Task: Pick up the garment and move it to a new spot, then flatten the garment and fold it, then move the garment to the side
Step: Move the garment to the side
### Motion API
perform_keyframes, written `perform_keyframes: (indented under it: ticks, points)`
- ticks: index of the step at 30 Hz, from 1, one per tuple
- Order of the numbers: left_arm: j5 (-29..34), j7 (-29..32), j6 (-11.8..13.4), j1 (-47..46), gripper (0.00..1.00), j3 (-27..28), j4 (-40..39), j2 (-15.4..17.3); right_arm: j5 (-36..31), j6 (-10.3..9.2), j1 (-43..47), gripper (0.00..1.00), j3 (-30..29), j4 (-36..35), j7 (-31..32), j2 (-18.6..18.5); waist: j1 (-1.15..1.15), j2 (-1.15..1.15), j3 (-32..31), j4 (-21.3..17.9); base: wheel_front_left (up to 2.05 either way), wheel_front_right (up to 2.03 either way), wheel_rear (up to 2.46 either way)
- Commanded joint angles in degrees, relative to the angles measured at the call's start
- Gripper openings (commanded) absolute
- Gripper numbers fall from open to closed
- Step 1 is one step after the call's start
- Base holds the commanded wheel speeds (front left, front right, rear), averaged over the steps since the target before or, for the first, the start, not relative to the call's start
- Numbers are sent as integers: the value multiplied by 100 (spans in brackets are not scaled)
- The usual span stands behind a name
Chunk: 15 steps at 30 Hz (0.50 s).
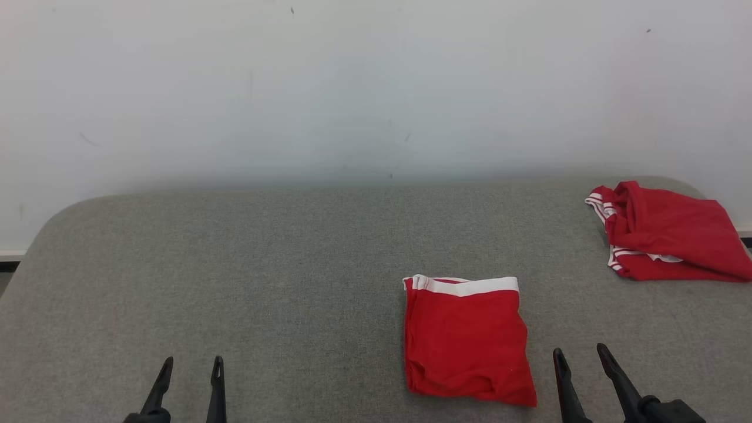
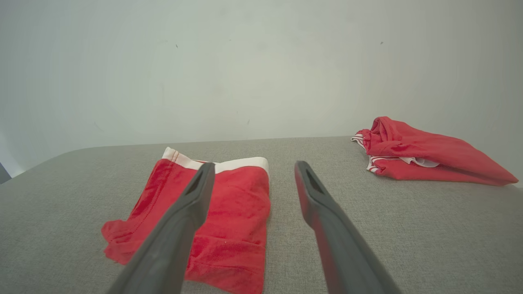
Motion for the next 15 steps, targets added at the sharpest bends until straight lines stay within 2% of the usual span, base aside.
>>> perform_keyframes:
  ticks: [1,15]
  points:
    - [-59,-10,22,21,100,6,-8,25,-32,-17,10,100,-10,-12,26,32,-1,0,7,1,0,0,0]
    - [-97,-54,58,3,100,-12,13,41,-30,-17,1,100,-28,-3,26,-3,-1,0,35,23,0,0,0]
